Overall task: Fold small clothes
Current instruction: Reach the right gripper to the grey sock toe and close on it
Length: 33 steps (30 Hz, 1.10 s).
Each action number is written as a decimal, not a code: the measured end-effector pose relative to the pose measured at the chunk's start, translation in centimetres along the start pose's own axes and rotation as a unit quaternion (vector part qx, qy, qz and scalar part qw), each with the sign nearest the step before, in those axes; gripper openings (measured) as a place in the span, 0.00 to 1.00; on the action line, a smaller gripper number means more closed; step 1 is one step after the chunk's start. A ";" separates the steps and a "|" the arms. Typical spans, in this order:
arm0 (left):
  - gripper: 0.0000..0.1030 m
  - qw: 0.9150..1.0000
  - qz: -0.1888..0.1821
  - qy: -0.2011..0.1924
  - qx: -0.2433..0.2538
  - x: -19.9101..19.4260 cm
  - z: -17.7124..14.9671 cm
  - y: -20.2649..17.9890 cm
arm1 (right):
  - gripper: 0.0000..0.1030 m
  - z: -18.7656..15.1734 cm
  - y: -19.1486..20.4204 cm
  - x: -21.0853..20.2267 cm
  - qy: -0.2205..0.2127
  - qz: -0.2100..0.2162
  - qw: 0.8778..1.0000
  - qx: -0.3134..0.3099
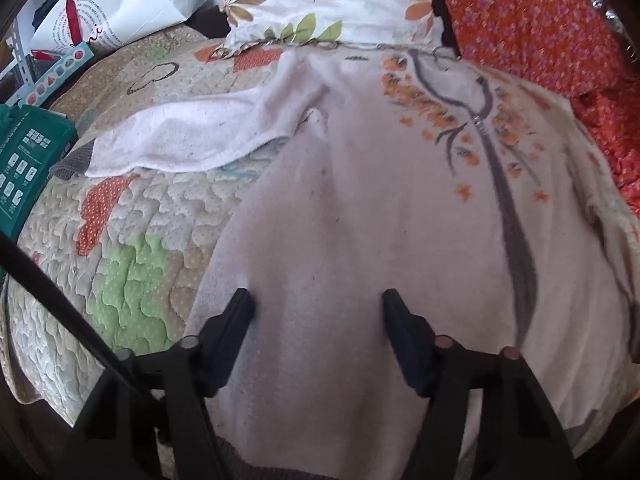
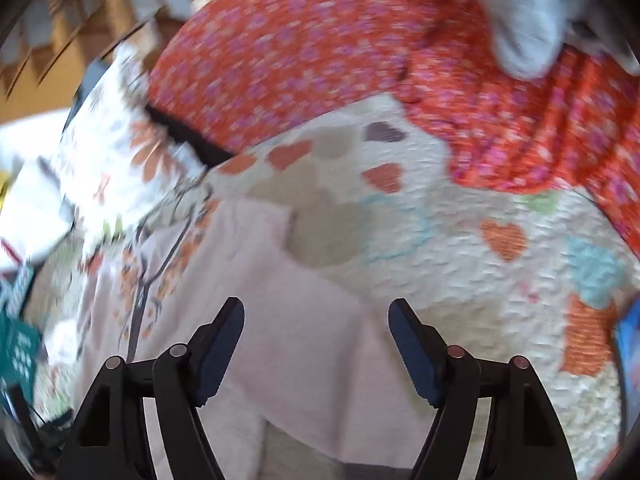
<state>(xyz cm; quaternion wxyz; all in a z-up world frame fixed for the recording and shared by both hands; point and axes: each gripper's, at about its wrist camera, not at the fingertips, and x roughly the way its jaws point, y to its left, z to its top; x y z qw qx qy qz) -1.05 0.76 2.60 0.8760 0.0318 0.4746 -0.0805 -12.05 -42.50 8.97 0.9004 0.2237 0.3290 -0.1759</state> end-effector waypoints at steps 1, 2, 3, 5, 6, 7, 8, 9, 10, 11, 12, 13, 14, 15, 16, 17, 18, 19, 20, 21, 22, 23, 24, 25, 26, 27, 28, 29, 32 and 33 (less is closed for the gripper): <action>0.62 1.000 -0.008 -0.003 -0.005 -0.3 0.1 0.1 | 0.77 0.2 -0.7 -0.4 0.001 -0.014 1.000 0.004; 0.63 1.000 -0.018 -0.005 -0.011 -0.5 0.2 0.2 | 0.77 0.2 -1.6 -0.9 0.006 -0.036 0.999 0.005; 0.63 1.000 -0.025 -0.005 -0.017 -0.6 0.4 0.3 | 0.77 0.1 -2.3 -1.1 0.016 -0.052 0.999 0.004; 0.63 0.999 -0.038 -0.008 -0.023 -1.0 0.6 0.3 | 0.77 -0.6 -3.4 -1.2 0.042 -0.062 0.997 -0.003; 0.64 0.999 -0.042 -0.010 -0.024 -1.1 0.7 0.3 | 0.77 -1.0 -3.6 -1.1 0.058 -0.065 0.996 -0.009; 0.65 0.999 -0.043 -0.012 -0.024 -1.2 0.6 0.2 | 0.77 -1.5 -3.6 -1.0 0.075 -0.067 0.995 -0.019; 0.66 0.999 -0.043 -0.014 -0.022 -1.3 0.6 0.0 | 0.77 -2.0 -3.3 -1.0 0.086 -0.066 0.994 -0.029; 0.66 0.999 -0.042 -0.016 -0.020 -1.3 0.7 -0.1 | 0.77 -2.4 -2.9 -0.9 0.094 -0.064 0.993 -0.037; 0.66 0.999 -0.040 -0.017 -0.019 -1.4 0.4 -0.2 | 0.77 -3.3 -2.3 -0.7 0.104 -0.059 0.992 -0.049; 0.66 0.999 -0.039 -0.018 -0.016 -1.5 0.3 -0.3 | 0.77 -3.9 -1.7 -0.6 0.115 -0.054 0.990 -0.061; 0.66 0.999 -0.037 -0.019 -0.013 -1.5 0.2 -0.3 | 0.77 -4.4 -1.2 -0.5 0.124 -0.050 0.988 -0.074; 0.66 0.999 -0.035 -0.020 -0.009 -1.5 0.1 -0.3 | 0.77 -5.1 -0.4 -0.3 0.132 -0.050 0.986 -0.089; 0.66 0.999 -0.034 -0.022 -0.007 -1.6 0.1 -0.3 | 0.77 -5.5 0.1 0.0 0.135 -0.055 0.984 -0.102; 0.66 0.999 -0.033 -0.025 -0.007 -1.7 0.0 -0.3 | 0.77 -6.0 0.5 0.2 0.135 -0.065 0.982 -0.117; 0.66 0.999 -0.033 -0.027 -0.007 -1.7 0.0 -0.2 | 0.77 -6.3 0.9 0.5 0.134 -0.078 0.979 -0.130; 0.66 0.999 -0.034 -0.029 -0.008 -1.8 -0.1 -0.1 | 0.77 -6.5 1.0 0.7 0.135 -0.084 0.978 -0.136; 0.66 0.999 -0.034 -0.030 -0.009 -1.8 -0.1 0.0 | 0.76 -6.6 1.0 0.9 0.138 -0.086 0.977 -0.138; 0.66 0.999 -0.035 -0.031 -0.012 -1.8 -0.2 0.1 | 0.72 -6.7 0.9 1.0 0.141 -0.086 0.977 -0.136; 0.66 0.999 -0.037 -0.032 -0.015 -1.8 -0.3 0.2 | 0.67 -6.8 0.8 1.1 0.142 -0.086 0.977 -0.132; 0.66 0.999 -0.039 -0.031 -0.019 -1.8 -0.3 0.4 | 0.64 -6.8 0.5 1.3 0.144 -0.086 0.977 -0.128; 0.66 0.998 -0.040 -0.031 -0.023 -1.7 -0.3 0.5 | 0.59 -6.8 0.3 1.4 0.144 -0.086 0.978 -0.123; 0.66 0.998 -0.042 -0.030 -0.027 -1.6 -0.2 0.6 | 0.52 -6.7 0.0 1.6 0.143 -0.087 0.979 -0.118; 0.66 0.998 -0.043 -0.030 -0.031 -1.6 -0.3 0.7 | 0.48 -6.8 -0.3 1.7 0.141 -0.089 0.979 -0.113; 0.66 0.998 -0.047 -0.030 -0.036 -1.5 -0.3 0.9 | 0.40 -6.8 -0.4 1.8 0.139 -0.092 0.980 -0.109; 0.66 0.998 -0.048 -0.030 -0.039 -1.5 -0.3 1.0 | 0.34 -6.8 -0.7 1.9 0.137 -0.096 0.980 -0.106; 0.66 0.998 -0.047 -0.030 -0.039 -1.5 -0.3 1.1 | 0.32 -6.9 -1.0 2.1 0.137 -0.099 0.980 -0.101; 0.66 0.998 -0.045 -0.031 -0.040 -1.4 -0.4 1.1 | 0.30 -6.8 -1.2 2.2 0.138 -0.099 0.981 -0.096; 0.66 0.998 -0.043 -0.030 -0.039 -1.4 -0.5 1.1 | 0.30 -6.8 -1.4 2.3 0.140 -0.097 0.981 -0.090; 0.66 0.998 -0.043 -0.027 -0.039 -1.2 -0.7 1.0 | 0.30 -6.8 -1.6 2.3 0.138 -0.095 0.982 -0.082; 0.66 0.998 -0.043 -0.026 -0.039 -1.2 -0.7 1.0 | 0.30 -6.8 -1.6 2.3 0.137 -0.096 0.982 -0.083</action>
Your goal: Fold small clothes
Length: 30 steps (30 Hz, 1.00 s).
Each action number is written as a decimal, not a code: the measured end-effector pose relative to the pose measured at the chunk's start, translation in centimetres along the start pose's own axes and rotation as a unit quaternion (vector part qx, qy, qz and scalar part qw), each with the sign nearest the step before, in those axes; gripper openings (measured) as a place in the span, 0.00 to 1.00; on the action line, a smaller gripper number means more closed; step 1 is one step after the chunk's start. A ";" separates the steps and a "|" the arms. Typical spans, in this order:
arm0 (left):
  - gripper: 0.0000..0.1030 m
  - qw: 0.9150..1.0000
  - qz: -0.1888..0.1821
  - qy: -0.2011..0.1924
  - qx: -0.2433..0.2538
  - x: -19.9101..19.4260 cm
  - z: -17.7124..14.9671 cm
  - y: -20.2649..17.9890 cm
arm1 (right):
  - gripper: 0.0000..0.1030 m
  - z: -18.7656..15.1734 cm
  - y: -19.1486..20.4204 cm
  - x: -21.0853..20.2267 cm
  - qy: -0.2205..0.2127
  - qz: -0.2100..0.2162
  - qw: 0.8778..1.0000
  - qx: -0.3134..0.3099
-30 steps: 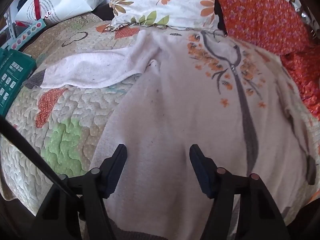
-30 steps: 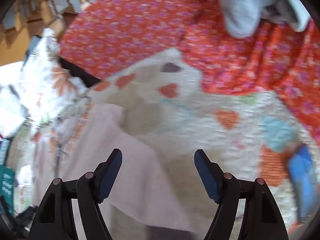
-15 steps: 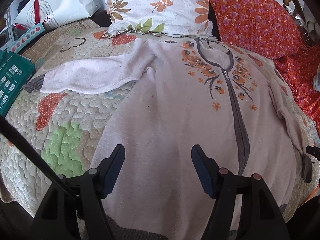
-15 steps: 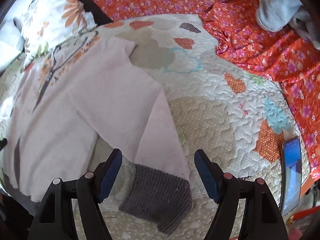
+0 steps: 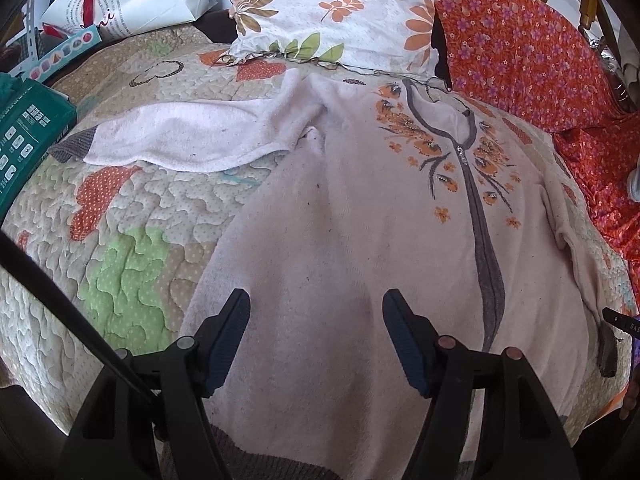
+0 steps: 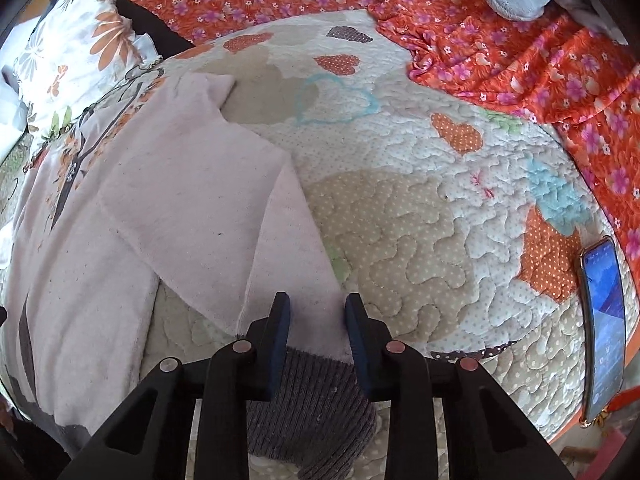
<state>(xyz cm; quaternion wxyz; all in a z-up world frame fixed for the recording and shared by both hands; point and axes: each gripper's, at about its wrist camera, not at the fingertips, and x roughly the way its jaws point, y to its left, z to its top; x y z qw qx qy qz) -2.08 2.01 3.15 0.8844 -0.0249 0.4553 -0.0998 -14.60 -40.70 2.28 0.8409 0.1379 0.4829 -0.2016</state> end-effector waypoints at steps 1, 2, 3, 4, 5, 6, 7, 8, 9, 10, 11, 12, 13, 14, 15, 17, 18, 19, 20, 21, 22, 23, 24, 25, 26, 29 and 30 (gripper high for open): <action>0.66 1.000 0.000 0.001 0.000 0.0 -0.1 0.0 | 0.31 0.0 0.0 0.0 -0.001 -0.002 1.000 0.000; 0.66 1.000 -0.001 0.002 -0.001 0.1 -0.1 -0.1 | 0.31 0.0 0.0 0.1 0.000 -0.003 1.000 -0.001; 0.66 1.000 -0.003 0.003 -0.001 0.1 -0.1 -0.1 | 0.31 0.0 0.0 0.2 0.000 -0.004 1.000 -0.001; 0.66 1.000 -0.004 0.003 -0.001 0.2 -0.1 -0.1 | 0.31 0.0 0.1 0.3 0.001 -0.005 1.000 -0.003; 0.66 1.000 -0.004 0.003 -0.001 0.2 -0.1 -0.1 | 0.31 0.1 0.1 0.4 0.001 -0.006 1.000 -0.004; 0.66 1.000 -0.005 0.003 -0.001 0.2 -0.1 -0.1 | 0.31 0.0 0.2 0.4 0.001 -0.009 1.000 -0.006; 0.66 1.000 -0.005 0.003 0.000 0.2 -0.2 -0.2 | 0.30 0.0 0.2 0.4 0.000 -0.011 1.000 -0.008; 0.66 1.000 -0.005 0.003 0.000 0.2 -0.2 -0.2 | 0.25 0.0 0.1 0.5 -0.002 -0.012 1.000 -0.008; 0.66 1.000 -0.005 0.003 0.000 0.2 -0.2 -0.2 | 0.22 0.0 0.2 0.4 -0.005 -0.016 1.000 -0.008; 0.66 1.000 -0.006 0.003 0.000 0.2 -0.2 -0.3 | 0.15 0.0 0.2 0.4 -0.005 -0.018 1.000 -0.010; 0.66 1.000 -0.006 0.003 0.000 0.2 -0.2 -0.3 | 0.11 0.0 0.2 0.4 -0.007 -0.021 1.000 -0.011; 0.66 1.000 -0.005 0.003 0.000 0.2 -0.2 -0.3 | 0.09 0.0 0.3 0.4 -0.008 -0.021 1.000 -0.010; 0.66 1.000 -0.006 0.002 -0.002 0.2 -0.1 -0.3 | 0.07 0.0 0.2 0.4 -0.009 -0.019 1.000 -0.009; 0.67 1.000 -0.007 0.002 -0.003 0.1 -0.1 -0.3 | 0.06 0.0 0.2 0.3 -0.011 -0.016 1.000 -0.007; 0.67 1.000 -0.007 0.000 -0.004 0.1 -0.1 -0.2 | 0.06 0.2 -0.1 0.1 -0.012 -0.009 1.000 -0.003; 0.67 1.000 -0.001 -0.003 -0.007 0.1 0.0 -0.1 | 0.05 0.9 -1.1 -0.5 -0.012 0.012 1.000 0.014; 0.67 1.000 0.000 -0.003 -0.008 0.1 0.0 0.0 | 0.05 1.8 -2.2 -1.1 -0.018 0.014 0.999 0.026; 0.67 1.000 -0.001 -0.003 -0.011 0.1 0.1 0.2 | 0.05 2.6 -3.1 -1.5 -0.024 0.007 0.999 0.035; 0.67 1.000 -0.005 -0.001 -0.016 0.1 0.2 0.4 | 0.05 3.5 -4.1 -1.8 -0.032 -0.002 0.999 0.044; 0.67 1.000 -0.007 0.000 -0.020 0.1 0.2 0.5 | 0.05 4.8 -5.5 -2.2 -0.042 -0.019 0.997 0.055; 0.67 1.000 -0.013 0.002 -0.025 0.1 0.3 0.7 | 0.05 6.3 -7.1 -2.5 -0.051 -0.039 0.996 0.066; 0.67 0.999 -0.016 0.002 -0.028 0.1 0.3 0.7 | 0.05 7.4 -8.4 -2.6 -0.058 -0.059 0.994 0.074; 0.67 0.999 -0.019 0.002 -0.031 0.0 0.4 0.8 | 0.05 8.7 -9.9 -2.6 -0.065 -0.086 0.991 0.083; 0.67 0.999 -0.020 0.001 -0.034 0.0 0.5 0.9 | 0.05 10.0 -11.5 -2.3 -0.069 -0.109 0.987 0.094; 0.67 0.999 -0.019 -0.001 -0.035 0.0 0.6 0.9 | 0.05 10.8 -12.7 -1.9 -0.069 -0.126 0.984 0.103; 0.67 0.999 -0.018 -0.001 -0.036 0.0 0.7 1.0 | 0.06 13.0 -16.5 -0.2 -0.036 -0.158 0.979 0.123; 0.67 0.999 -0.019 -0.001 -0.039 0.0 0.6 1.0 | 0.10 13.2 -17.4 -0.6 -0.041 -0.178 0.974 0.132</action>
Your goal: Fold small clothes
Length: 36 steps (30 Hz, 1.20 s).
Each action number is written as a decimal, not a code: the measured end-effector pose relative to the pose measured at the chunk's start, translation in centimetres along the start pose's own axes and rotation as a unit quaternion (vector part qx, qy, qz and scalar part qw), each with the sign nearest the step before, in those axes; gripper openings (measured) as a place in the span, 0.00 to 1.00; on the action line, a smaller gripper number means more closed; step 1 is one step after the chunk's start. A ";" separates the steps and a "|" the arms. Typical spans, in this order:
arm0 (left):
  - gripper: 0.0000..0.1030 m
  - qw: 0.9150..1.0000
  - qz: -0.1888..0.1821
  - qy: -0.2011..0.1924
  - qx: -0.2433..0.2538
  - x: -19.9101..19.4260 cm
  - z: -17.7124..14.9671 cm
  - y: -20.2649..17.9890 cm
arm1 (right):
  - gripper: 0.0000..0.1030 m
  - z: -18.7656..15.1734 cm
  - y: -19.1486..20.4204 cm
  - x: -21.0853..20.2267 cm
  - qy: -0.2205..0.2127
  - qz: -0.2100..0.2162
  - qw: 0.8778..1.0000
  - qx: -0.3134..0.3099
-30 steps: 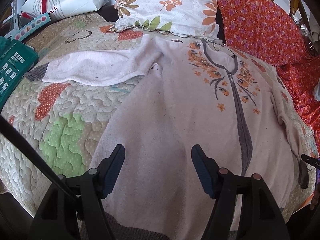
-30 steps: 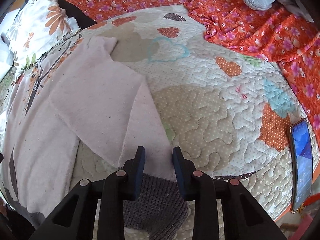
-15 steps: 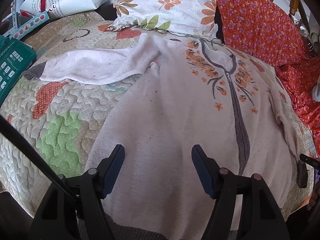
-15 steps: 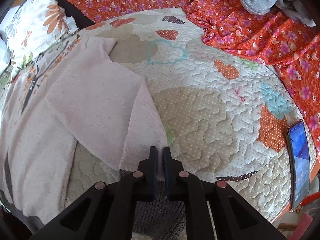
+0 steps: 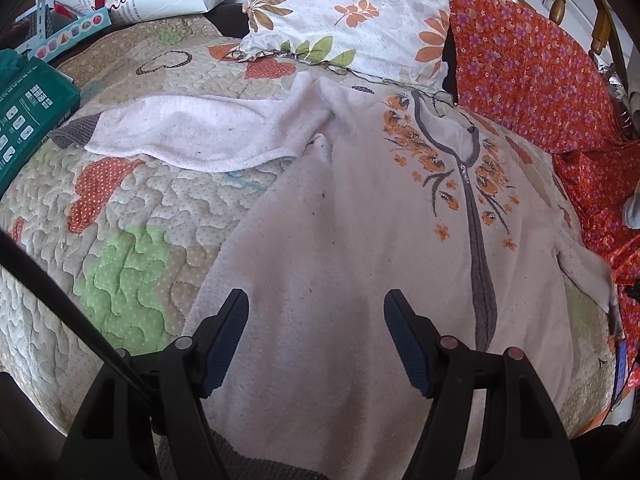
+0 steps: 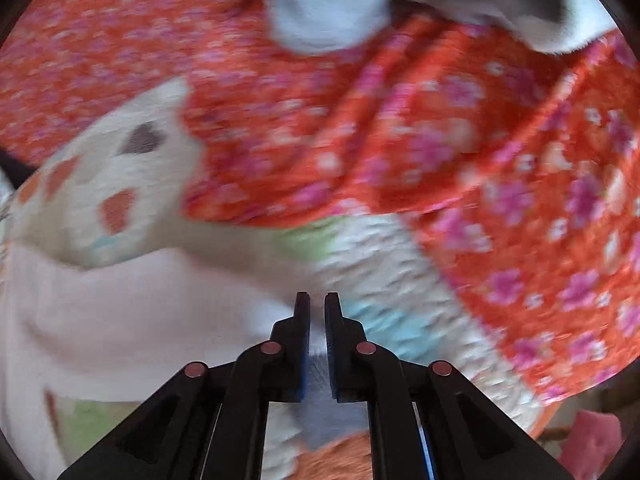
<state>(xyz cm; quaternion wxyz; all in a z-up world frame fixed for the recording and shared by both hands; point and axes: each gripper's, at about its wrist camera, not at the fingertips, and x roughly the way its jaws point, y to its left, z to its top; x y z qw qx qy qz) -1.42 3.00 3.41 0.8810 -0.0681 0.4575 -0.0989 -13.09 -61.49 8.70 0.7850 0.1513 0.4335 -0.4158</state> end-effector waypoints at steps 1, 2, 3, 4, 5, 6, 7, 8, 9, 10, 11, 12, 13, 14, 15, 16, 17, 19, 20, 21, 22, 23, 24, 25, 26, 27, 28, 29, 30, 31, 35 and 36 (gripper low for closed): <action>0.68 1.000 -0.001 0.001 -0.001 0.0 0.0 0.1 | 0.12 0.3 -1.0 -0.5 -0.015 -0.010 1.000 0.012; 0.68 1.000 -0.002 0.004 -0.003 0.1 0.1 0.1 | 0.17 0.5 -2.0 -1.2 -0.027 -0.008 0.999 0.025; 0.68 1.000 -0.002 0.005 -0.003 0.1 0.1 0.2 | 0.19 0.5 -3.1 -1.8 -0.030 0.004 0.999 0.035; 0.68 1.000 -0.005 0.010 -0.006 0.3 0.1 0.2 | 0.22 0.3 -3.6 -2.1 -0.030 0.012 0.999 0.038; 0.68 1.000 -0.010 0.014 -0.009 0.3 0.1 0.3 | 0.23 0.0 -4.0 -2.5 -0.029 0.022 0.999 0.037; 0.68 0.999 -0.019 0.020 -0.016 0.5 0.1 0.3 | 0.23 -0.6 -4.1 -2.9 -0.027 0.034 0.999 0.032; 0.68 0.999 -0.025 0.023 -0.019 0.5 0.1 0.3 | 0.27 -1.4 -3.8 -3.3 -0.022 0.049 0.998 0.019; 0.69 0.999 -0.028 0.025 -0.021 0.6 0.0 0.2 | 0.35 -2.0 -3.5 -3.3 -0.015 0.064 0.998 0.007; 0.69 0.999 -0.027 0.025 -0.019 0.6 0.0 0.1 | 0.40 -2.8 -3.1 -3.2 -0.006 0.082 0.997 -0.008; 0.69 0.999 -0.024 0.023 -0.014 0.6 -0.1 -0.1 | 0.46 -3.6 -2.5 -3.0 0.003 0.097 0.995 -0.029; 0.69 1.000 -0.021 0.022 -0.007 0.6 -0.1 -0.2 | 0.48 -4.4 -1.7 -2.6 0.010 0.103 0.993 -0.053; 0.69 1.000 -0.018 0.021 -0.002 0.6 -0.2 -0.4 | 0.49 -5.1 -0.8 -2.1 0.017 0.100 0.992 -0.077; 0.69 1.000 -0.015 0.020 0.002 0.6 -0.2 -0.4 | 0.50 -5.7 0.1 -1.4 0.025 0.094 0.990 -0.098; 0.69 1.000 -0.011 0.020 0.005 0.6 -0.3 -0.5 | 0.52 -6.3 0.8 -0.9 0.032 0.083 0.989 -0.118; 0.69 1.000 -0.009 0.020 0.006 0.6 -0.4 -0.4 | 0.52 -6.7 1.6 0.0 0.043 0.064 0.987 -0.143; 0.69 1.000 -0.008 0.021 0.006 0.6 -0.4 -0.3 | 0.51 -7.0 2.3 0.8 0.053 0.037 0.984 -0.168; 0.69 1.000 -0.007 0.021 0.005 0.6 -0.4 -0.2 | 0.29 -7.3 2.8 1.5 0.062 0.006 0.980 -0.187; 0.69 1.000 -0.007 0.023 -0.002 0.7 -0.3 0.2 | 0.09 -6.6 2.8 2.0 0.067 -0.013 0.979 -0.191; 0.69 1.000 -0.007 0.025 -0.004 0.8 -0.3 0.3 | 0.09 -5.4 2.4 2.0 0.058 -0.022 0.983 -0.173; 0.69 0.999 -0.010 0.029 -0.011 1.0 -0.2 0.5 | 0.09 -4.3 2.0 2.0 0.044 -0.039 0.986 -0.157; 0.69 0.999 -0.011 0.031 -0.016 1.2 -0.1 0.6 | 0.09 -3.3 1.4 1.9 0.033 -0.060 0.987 -0.142; 0.69 0.999 -0.013 0.032 -0.021 1.2 -0.1 0.7 | 0.13 -2.1 0.5 2.0 0.023 -0.092 0.989 -0.116; 0.69 0.999 -0.014 0.031 -0.024 1.2 -0.1 0.7 | 0.17 -1.0 -0.5 2.1 0.016 -0.113 0.990 -0.083; 0.69 0.999 -0.016 0.030 -0.026 1.1 0.0 0.7 | 0.31 -0.1 -1.7 1.7 0.011 -0.117 0.992 -0.043; 0.69 0.999 -0.017 0.029 -0.026 1.0 0.0 0.6 | 0.45 0.3 -2.9 1.0 0.006 -0.097 0.995 -0.006; 0.69 0.999 -0.018 0.029 -0.023 1.0 0.0 0.5 | 0.48 0.3 -3.5 0.4 0.002 -0.070 0.997 0.019; 0.70 0.999 -0.019 0.030 -0.022 1.0 0.0 0.5 | 0.48 0.0 -4.2 -0.5 -0.003 -0.027 0.999 0.045; 0.71 0.999 -0.021 0.033 -0.020 1.1 0.0 0.4 | 0.48 -0.5 -4.6 -1.1 -0.002 0.017 0.998 0.065; 0.71 0.999 -0.022 0.035 -0.020 1.2 0.0 0.4 | 0.48 -1.2 -4.9 -1.6 0.005 0.065 0.994 0.083; 0.71 0.999 -0.025 0.039 -0.022 1.3 0.0 0.3 | 0.48 -2.0 -5.0 -1.9 0.017 0.102 0.990 0.098; 0.73 0.998 -0.036 0.039 -0.027 1.1 0.1 0.1 | 0.48 -6.4 -4.8 -1.3 0.066 0.180 0.969 0.155; 0.73 0.998 -0.039 0.037 -0.025 1.0 0.0 0.0 | 0.48 -7.6 -4.8 -0.8 0.081 0.189 0.963 0.173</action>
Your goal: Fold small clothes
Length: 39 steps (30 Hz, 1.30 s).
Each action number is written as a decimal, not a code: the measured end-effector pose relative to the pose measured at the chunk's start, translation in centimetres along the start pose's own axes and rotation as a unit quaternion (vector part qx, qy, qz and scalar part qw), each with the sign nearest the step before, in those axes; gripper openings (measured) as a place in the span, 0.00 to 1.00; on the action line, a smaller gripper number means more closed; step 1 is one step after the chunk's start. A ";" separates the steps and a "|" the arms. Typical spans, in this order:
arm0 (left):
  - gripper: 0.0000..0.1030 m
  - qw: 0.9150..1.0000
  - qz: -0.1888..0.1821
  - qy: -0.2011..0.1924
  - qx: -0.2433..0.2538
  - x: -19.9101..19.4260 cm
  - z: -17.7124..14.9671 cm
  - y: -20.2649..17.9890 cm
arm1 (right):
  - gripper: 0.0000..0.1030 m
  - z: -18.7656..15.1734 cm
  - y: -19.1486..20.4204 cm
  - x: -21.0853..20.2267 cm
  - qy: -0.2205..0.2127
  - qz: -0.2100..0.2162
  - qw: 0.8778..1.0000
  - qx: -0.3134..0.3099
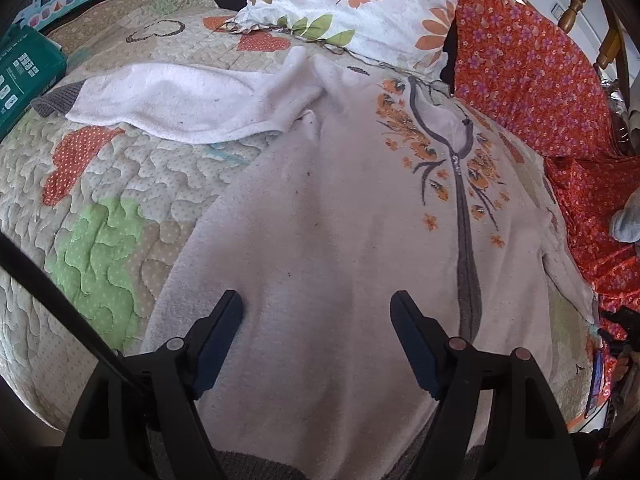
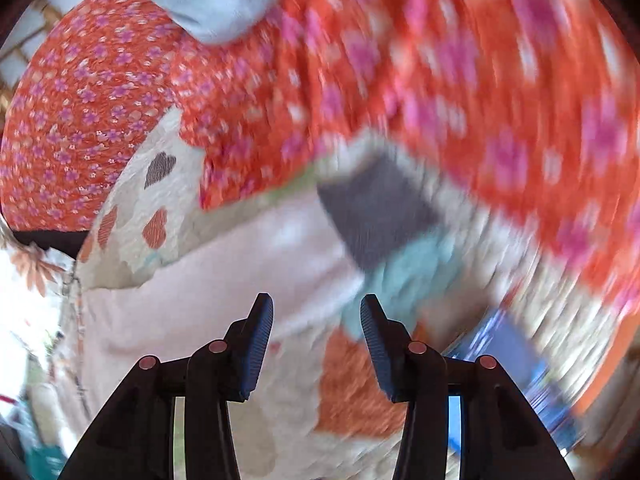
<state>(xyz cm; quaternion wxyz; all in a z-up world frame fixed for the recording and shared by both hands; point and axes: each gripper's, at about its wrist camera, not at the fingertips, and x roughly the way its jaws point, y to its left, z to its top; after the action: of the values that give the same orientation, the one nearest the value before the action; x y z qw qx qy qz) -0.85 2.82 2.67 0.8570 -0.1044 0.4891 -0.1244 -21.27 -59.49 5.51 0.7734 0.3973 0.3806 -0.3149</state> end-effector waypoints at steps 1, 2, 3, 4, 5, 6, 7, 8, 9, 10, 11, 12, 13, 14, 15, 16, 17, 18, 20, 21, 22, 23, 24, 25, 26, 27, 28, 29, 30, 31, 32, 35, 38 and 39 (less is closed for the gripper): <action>0.73 1.000 -0.001 -0.001 0.002 -0.1 0.0 0.0 | 0.48 -0.2 -0.6 1.3 0.008 0.001 1.000 0.011; 0.73 1.000 -0.003 -0.002 0.004 -0.2 -0.1 -0.1 | 0.48 -0.7 -0.9 2.1 0.014 -0.004 1.000 0.022; 0.74 1.000 -0.004 -0.003 0.005 -0.4 -0.2 -0.1 | 0.48 -0.9 -0.8 3.2 0.016 -0.012 0.999 0.029; 0.74 1.000 -0.006 -0.004 0.008 -0.5 -0.2 -0.1 | 0.50 -0.9 -0.7 3.8 0.007 -0.016 0.999 0.037; 0.74 1.000 -0.007 -0.006 0.009 -0.6 -0.3 0.0 | 0.58 -0.8 -0.4 3.7 -0.009 -0.018 0.999 0.040; 0.74 1.000 -0.008 -0.007 0.011 -0.7 -0.3 0.0 | 0.61 -0.5 0.1 3.9 -0.021 -0.021 0.999 0.039; 0.74 1.000 -0.005 -0.009 0.013 -0.7 -0.3 0.0 | 0.66 -0.3 0.7 4.3 -0.028 -0.028 0.999 0.035; 0.74 1.000 0.001 -0.014 0.018 -0.7 -0.4 -0.1 | 0.68 0.1 1.2 4.6 -0.035 -0.038 0.998 0.028; 0.74 0.999 0.007 -0.020 0.026 -0.8 -0.4 -0.3 | 0.69 0.1 2.1 5.0 -0.049 -0.054 0.997 0.020; 0.74 0.999 0.011 -0.024 0.032 -0.9 -0.5 -0.4 | 0.71 0.4 2.4 5.2 -0.057 -0.065 0.996 0.010; 0.74 0.999 0.015 -0.031 0.041 -1.1 -0.5 -0.7 | 0.71 0.6 3.1 5.8 -0.062 -0.073 0.995 0.001; 0.74 0.998 0.016 -0.036 0.047 -1.2 -0.6 -1.0 | 0.71 0.7 3.9 6.3 -0.067 -0.083 0.994 -0.015; 0.74 0.997 0.018 -0.042 0.055 -1.4 -0.6 -1.2 | 0.71 1.0 4.3 6.7 -0.070 -0.091 0.993 -0.025; 0.74 0.997 0.019 -0.047 0.060 -1.6 -0.6 -1.4 | 0.71 1.2 4.7 7.1 -0.073 -0.098 0.992 -0.035; 0.74 0.996 0.023 -0.052 0.067 -1.9 -0.6 -1.6 | 0.70 1.5 5.1 7.5 -0.075 -0.102 0.991 -0.043; 0.74 0.995 0.029 -0.055 0.072 -2.1 -0.4 -1.7 | 0.65 1.5 5.0 7.4 -0.078 -0.105 0.990 -0.045; 0.74 0.995 0.035 -0.057 0.079 -2.5 -0.2 -1.8 | 0.51 1.7 5.0 7.5 -0.080 -0.110 0.990 -0.045; 0.74 0.994 0.042 -0.060 0.085 -2.9 0.1 -1.8 | 0.43 2.0 5.1 7.6 -0.081 -0.121 0.988 -0.047; 0.74 0.992 0.055 -0.068 0.095 -4.0 0.9 -1.8 | 0.17 2.4 5.4 7.8 -0.085 -0.138 0.985 -0.050; 0.74 0.991 0.062 -0.071 0.097 -4.5 1.3 -1.7 | 0.10 2.6 5.5 7.9 -0.088 -0.133 0.986 -0.049; 0.74 0.990 0.070 -0.077 0.097 -5.1 1.9 -1.4 | 0.10 2.6 5.6 7.8 -0.086 -0.122 0.988 -0.046; 0.74 0.990 0.073 -0.081 0.095 -5.6 2.3 -1.0 | 0.10 2.6 5.7 7.7 -0.091 -0.122 0.987 -0.045; 0.75 0.989 0.077 -0.083 0.091 -6.0 3.0 -0.5 | 0.10 2.4 6.1 7.5 -0.101 -0.130 0.985 -0.053; 0.75 0.989 0.081 -0.084 0.086 -6.2 3.6 -0.1 | 0.10 2.4 6.6 7.4 -0.107 -0.134 0.983 -0.060; 0.75 0.989 0.084 -0.086 0.081 -6.3 4.0 0.3 | 0.09 2.2 7.0 7.2 -0.114 -0.138 0.981 -0.068; 0.75 0.989 0.089 -0.088 0.072 -6.4 4.5 0.8 | 0.09 2.1 7.7 6.7 -0.124 -0.140 0.979 -0.081; 0.75 0.990 0.094 -0.092 0.057 -6.4 5.1 1.6 | 0.09 1.9 8.4 6.3 -0.133 -0.142 0.977 -0.091; 0.75 0.990 0.096 -0.096 0.048 -6.3 5.5 2.0 | 0.09 1.6 9.3 5.8 -0.143 -0.144 0.973 -0.106; 0.75 0.990 0.097 -0.099 0.037 -6.2 5.9 2.6 | 0.09 1.3 10.2 5.4 -0.151 -0.145 0.970 -0.124; 0.75 0.990 0.098 -0.102 0.020 -6.1 6.3 3.4 | 0.09 1.0 11.0 5.1 -0.156 -0.144 0.968 -0.137; 0.75 0.990 0.097 -0.105 0.008 -6.0 6.5 4.0 | 0.09 0.8 12.0 4.8 -0.158 -0.140 0.966 -0.151; 0.75 0.987 0.106 -0.115 -0.027 -5.6 6.5 6.1 | 0.09 -0.2 15.3 3.9 -0.151 -0.092 0.968 -0.181; 0.75 0.985 0.122 -0.109 -0.055 -5.3 6.5 8.0 | 0.09 -1.4 19.5 3.3 -0.130 -0.026 0.968 -0.214; 0.75 0.986 0.112 -0.109 -0.066 -5.5 6.7 8.6 | 0.09 -2.1 21.4 3.0 -0.126 -0.009 0.964 -0.234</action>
<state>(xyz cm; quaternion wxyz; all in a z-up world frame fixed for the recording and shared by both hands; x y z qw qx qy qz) 3.18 13.09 7.90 0.9047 -0.1188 0.4088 0.0167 -3.55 -47.83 10.17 0.8837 0.1592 0.3466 -0.2712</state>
